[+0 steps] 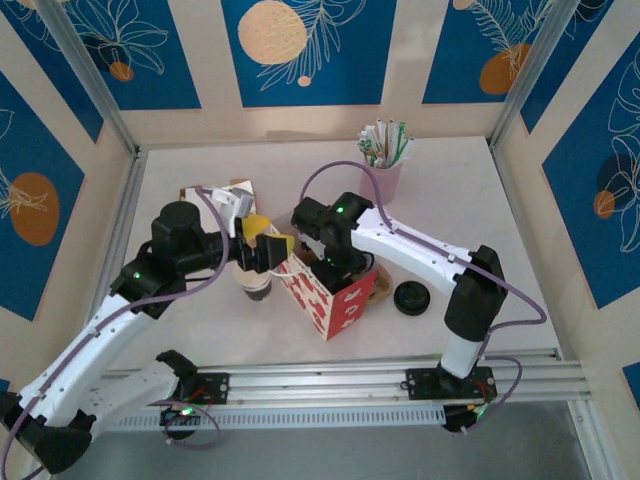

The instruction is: Pack the takeout coffee

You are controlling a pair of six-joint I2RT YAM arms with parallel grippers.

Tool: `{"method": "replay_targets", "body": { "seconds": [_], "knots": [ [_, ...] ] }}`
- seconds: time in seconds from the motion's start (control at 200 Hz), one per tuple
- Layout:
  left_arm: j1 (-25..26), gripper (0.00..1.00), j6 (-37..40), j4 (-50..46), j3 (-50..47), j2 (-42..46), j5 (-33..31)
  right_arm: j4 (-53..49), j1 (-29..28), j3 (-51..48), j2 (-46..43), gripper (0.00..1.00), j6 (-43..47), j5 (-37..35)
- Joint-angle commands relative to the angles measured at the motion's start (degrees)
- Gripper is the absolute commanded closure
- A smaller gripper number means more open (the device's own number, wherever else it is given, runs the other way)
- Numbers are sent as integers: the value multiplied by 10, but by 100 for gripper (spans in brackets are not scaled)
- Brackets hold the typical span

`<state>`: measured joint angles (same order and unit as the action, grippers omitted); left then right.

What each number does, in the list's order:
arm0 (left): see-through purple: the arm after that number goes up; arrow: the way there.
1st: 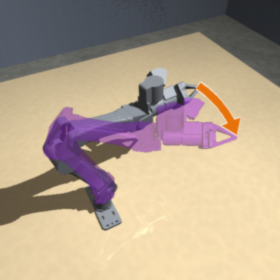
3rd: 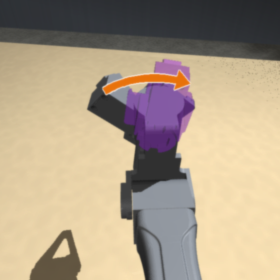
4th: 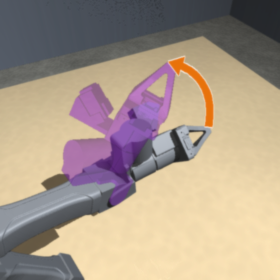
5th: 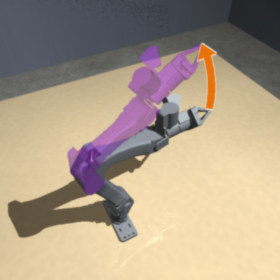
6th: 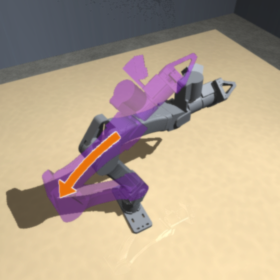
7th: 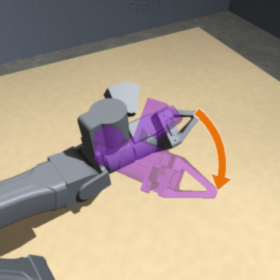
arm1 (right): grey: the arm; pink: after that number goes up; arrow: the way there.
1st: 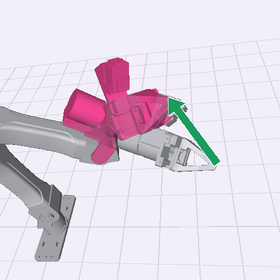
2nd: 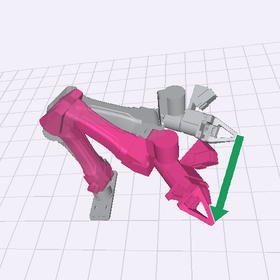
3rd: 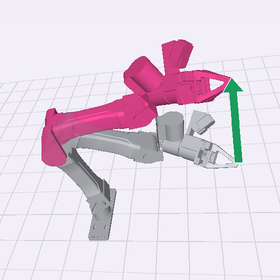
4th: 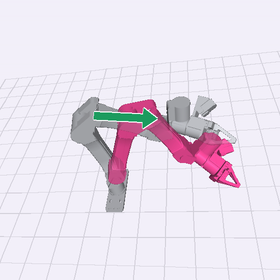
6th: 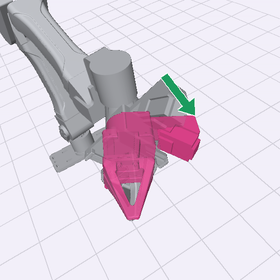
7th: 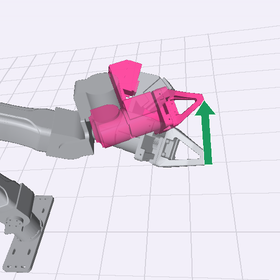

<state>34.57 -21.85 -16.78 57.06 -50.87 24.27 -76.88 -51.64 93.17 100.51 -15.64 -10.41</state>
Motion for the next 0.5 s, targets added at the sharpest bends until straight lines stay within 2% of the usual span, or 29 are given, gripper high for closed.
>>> {"method": "replay_targets", "body": {
  "seconds": [0.0, 0.49],
  "knots": [
    [8, 0, 21, 12, 24, 1, -13, -7, 7, -4, -8, 35, 1, 19],
    [9, 0, 33, 21, 32, 9, -14, -7, 9, -8, 4, 35, 0, 30]
  ]
}}
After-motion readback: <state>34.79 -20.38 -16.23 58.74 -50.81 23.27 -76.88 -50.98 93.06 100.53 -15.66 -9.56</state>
